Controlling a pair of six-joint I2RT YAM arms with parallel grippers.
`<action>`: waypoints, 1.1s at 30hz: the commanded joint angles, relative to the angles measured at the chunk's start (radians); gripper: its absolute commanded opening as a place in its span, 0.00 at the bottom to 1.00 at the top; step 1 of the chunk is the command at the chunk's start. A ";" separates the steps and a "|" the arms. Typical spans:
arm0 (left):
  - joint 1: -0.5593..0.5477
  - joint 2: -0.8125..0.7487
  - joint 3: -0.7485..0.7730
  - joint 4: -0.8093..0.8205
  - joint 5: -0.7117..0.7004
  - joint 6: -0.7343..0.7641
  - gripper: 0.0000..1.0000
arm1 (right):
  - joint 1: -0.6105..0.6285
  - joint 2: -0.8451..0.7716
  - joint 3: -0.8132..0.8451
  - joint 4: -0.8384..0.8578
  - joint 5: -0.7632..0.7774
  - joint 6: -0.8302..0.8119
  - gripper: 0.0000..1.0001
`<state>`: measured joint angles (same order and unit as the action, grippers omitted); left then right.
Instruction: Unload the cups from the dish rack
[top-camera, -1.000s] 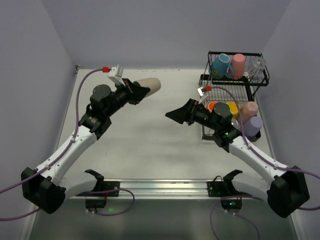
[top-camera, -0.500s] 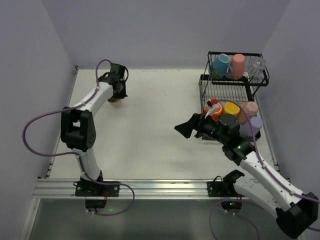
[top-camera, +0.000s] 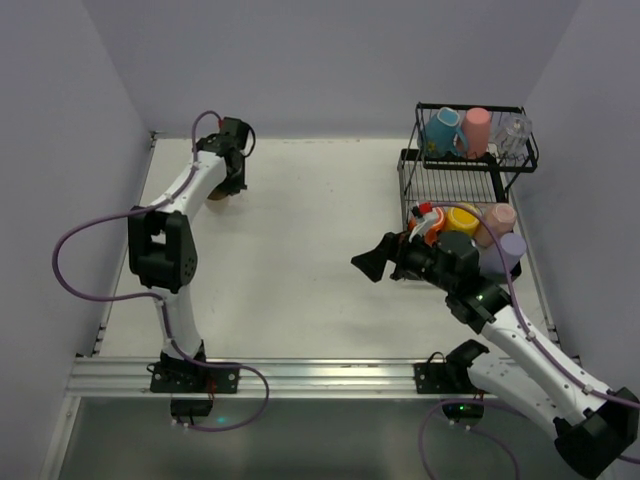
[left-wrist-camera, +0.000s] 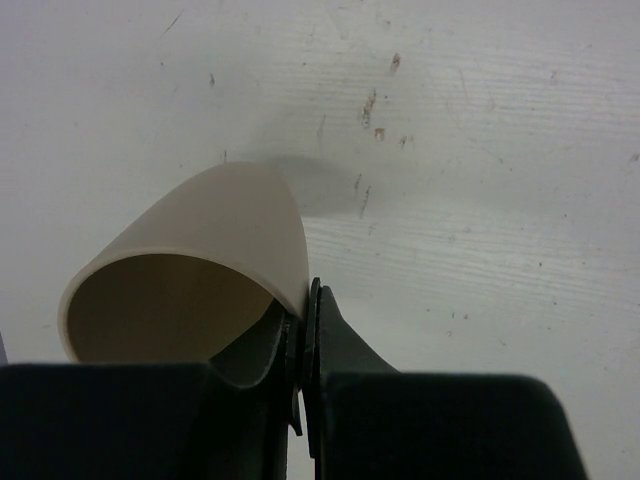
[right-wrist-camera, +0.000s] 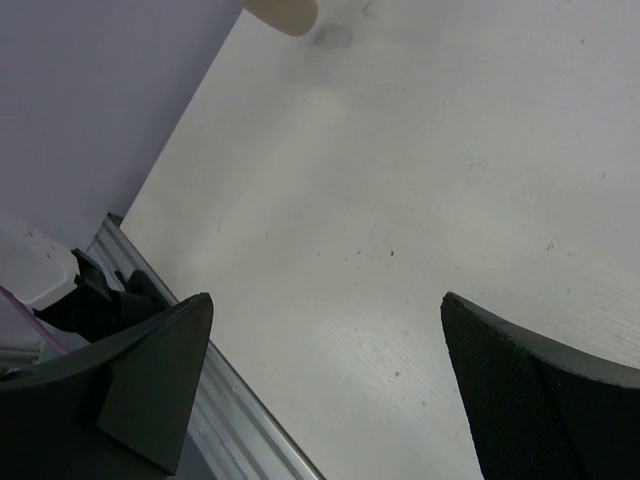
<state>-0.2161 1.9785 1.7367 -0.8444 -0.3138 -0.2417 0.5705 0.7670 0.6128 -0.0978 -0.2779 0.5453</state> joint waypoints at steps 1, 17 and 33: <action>0.046 -0.009 -0.015 -0.033 0.044 0.042 0.04 | 0.006 0.017 0.002 0.004 0.016 -0.022 0.99; 0.141 -0.009 -0.098 0.048 0.203 0.028 0.25 | 0.022 0.049 0.045 -0.037 0.081 -0.036 0.99; 0.144 -0.223 -0.100 0.185 0.192 -0.001 1.00 | 0.017 -0.018 0.097 -0.180 0.336 -0.094 0.99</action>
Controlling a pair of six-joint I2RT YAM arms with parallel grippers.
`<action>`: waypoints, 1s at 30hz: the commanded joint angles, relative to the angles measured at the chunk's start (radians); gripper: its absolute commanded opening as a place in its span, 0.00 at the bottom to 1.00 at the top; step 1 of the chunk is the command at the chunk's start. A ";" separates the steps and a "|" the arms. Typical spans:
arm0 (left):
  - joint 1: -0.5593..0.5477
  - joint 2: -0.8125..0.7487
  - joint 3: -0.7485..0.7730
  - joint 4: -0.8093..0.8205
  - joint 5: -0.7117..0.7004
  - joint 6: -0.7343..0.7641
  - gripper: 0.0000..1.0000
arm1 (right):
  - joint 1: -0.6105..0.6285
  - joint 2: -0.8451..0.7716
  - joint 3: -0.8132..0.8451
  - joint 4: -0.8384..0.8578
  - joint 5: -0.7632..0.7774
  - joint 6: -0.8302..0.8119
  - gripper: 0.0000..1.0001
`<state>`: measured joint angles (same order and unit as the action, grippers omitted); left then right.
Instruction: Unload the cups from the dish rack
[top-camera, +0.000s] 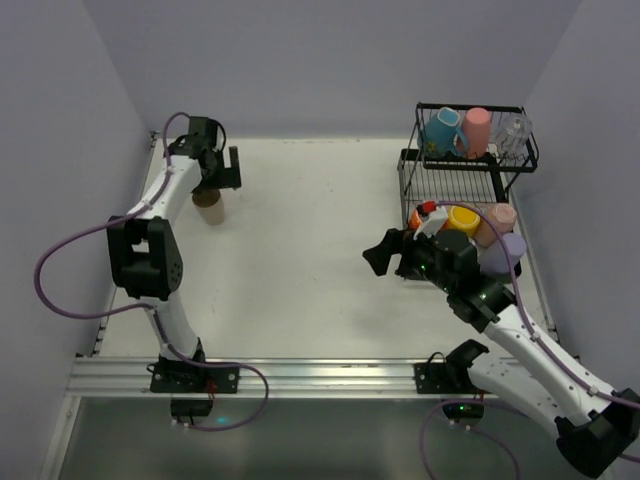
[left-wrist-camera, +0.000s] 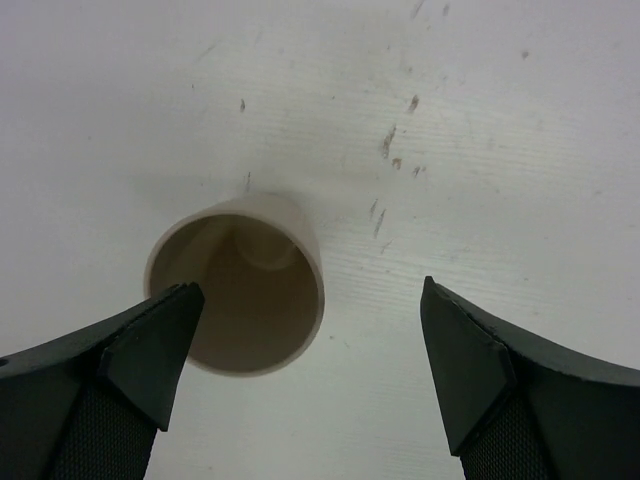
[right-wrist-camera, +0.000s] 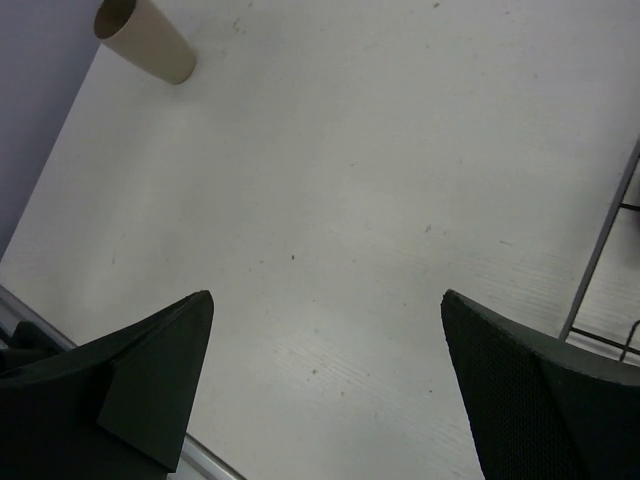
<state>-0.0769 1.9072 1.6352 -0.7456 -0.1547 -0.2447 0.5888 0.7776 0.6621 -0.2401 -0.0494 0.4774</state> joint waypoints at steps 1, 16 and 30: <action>0.003 -0.180 -0.009 0.109 0.050 -0.004 1.00 | -0.001 -0.037 0.050 -0.044 0.126 -0.026 0.99; -0.300 -0.807 -0.598 0.612 0.575 -0.105 1.00 | -0.273 -0.136 0.004 -0.237 0.479 0.081 0.96; -0.523 -1.059 -0.808 0.591 0.469 0.035 1.00 | -0.504 0.172 0.059 -0.183 0.465 0.083 0.99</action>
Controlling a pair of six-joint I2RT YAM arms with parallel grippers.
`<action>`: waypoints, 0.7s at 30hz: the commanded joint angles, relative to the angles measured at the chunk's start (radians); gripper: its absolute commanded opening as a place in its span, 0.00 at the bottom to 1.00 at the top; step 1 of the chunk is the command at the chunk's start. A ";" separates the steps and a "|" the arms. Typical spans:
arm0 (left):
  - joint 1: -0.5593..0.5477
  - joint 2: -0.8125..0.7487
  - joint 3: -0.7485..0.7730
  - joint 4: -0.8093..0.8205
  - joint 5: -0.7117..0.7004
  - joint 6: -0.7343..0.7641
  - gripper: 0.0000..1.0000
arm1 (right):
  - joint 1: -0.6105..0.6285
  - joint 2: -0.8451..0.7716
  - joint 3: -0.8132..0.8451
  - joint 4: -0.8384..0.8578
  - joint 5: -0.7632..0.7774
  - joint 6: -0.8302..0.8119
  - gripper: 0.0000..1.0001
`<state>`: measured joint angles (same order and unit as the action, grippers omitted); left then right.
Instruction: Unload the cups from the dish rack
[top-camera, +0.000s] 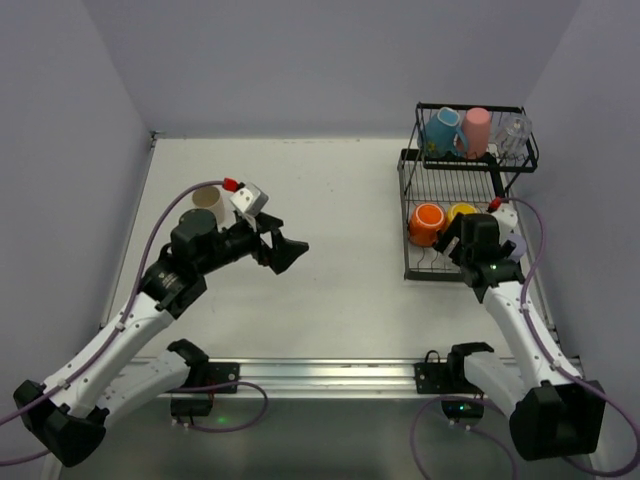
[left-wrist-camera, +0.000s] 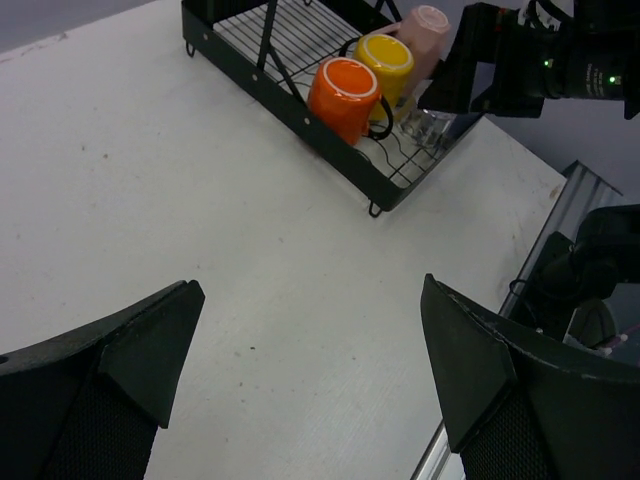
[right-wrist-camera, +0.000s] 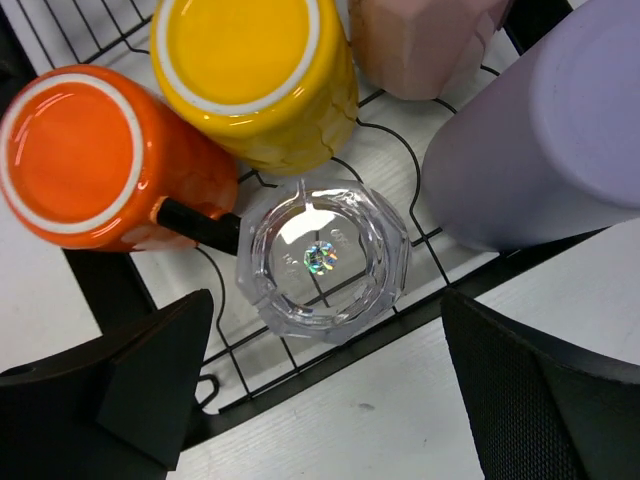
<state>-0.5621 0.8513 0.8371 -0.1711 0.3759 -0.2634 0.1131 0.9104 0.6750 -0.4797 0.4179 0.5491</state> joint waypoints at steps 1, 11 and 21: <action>-0.045 -0.004 -0.012 0.013 -0.072 0.058 1.00 | -0.038 0.059 0.052 0.059 -0.010 0.009 0.99; -0.070 0.006 -0.009 0.002 -0.106 0.064 1.00 | -0.069 0.191 0.040 0.144 -0.059 0.003 0.94; -0.071 0.038 -0.010 0.008 -0.098 0.053 1.00 | -0.069 0.121 0.049 0.133 -0.018 -0.015 0.55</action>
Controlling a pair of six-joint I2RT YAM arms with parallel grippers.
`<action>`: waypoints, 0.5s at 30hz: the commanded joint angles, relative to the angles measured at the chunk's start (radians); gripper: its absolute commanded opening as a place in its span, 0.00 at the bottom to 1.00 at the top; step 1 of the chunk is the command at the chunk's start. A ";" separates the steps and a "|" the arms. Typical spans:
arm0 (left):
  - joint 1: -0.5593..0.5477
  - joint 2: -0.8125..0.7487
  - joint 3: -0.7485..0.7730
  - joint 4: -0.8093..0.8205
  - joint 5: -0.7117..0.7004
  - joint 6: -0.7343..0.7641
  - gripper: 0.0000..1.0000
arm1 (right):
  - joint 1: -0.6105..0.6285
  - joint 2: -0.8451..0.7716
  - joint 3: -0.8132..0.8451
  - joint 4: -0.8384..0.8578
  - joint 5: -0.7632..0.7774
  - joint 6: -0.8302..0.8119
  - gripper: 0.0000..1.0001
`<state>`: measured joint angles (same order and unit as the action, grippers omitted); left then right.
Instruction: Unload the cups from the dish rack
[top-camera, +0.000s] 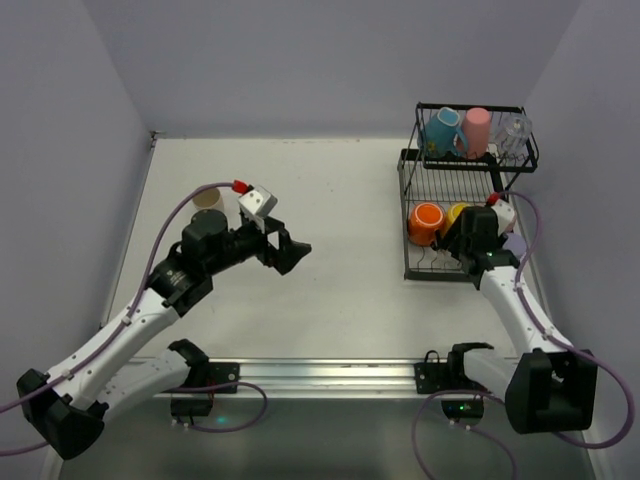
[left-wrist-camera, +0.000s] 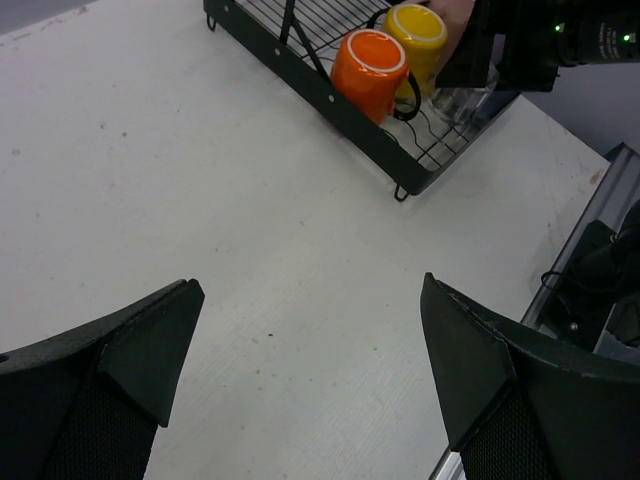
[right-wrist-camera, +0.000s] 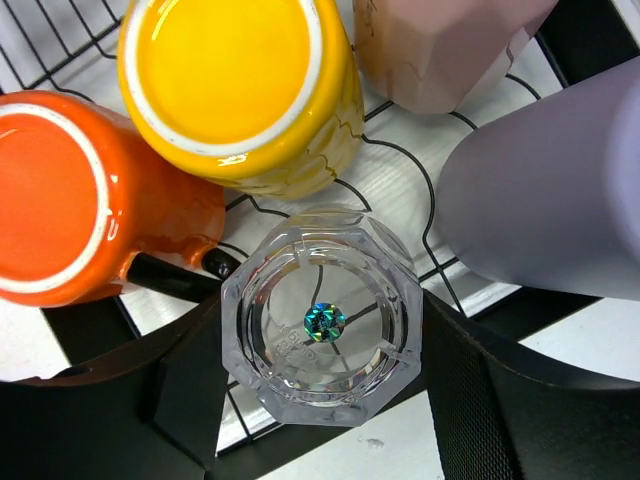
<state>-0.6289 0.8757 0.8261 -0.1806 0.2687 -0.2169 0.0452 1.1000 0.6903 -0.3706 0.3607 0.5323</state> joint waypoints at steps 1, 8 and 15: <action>-0.003 0.022 0.001 0.027 0.027 0.002 1.00 | -0.001 -0.093 0.034 0.010 0.043 -0.002 0.50; -0.005 0.115 0.031 0.061 0.179 -0.061 1.00 | 0.007 -0.308 0.072 -0.051 -0.057 -0.006 0.41; -0.003 0.178 -0.014 0.355 0.334 -0.332 0.85 | 0.041 -0.459 0.042 0.117 -0.518 0.124 0.39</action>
<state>-0.6289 1.0431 0.8242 -0.0570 0.4892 -0.3744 0.0681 0.6708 0.7246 -0.3939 0.1120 0.5732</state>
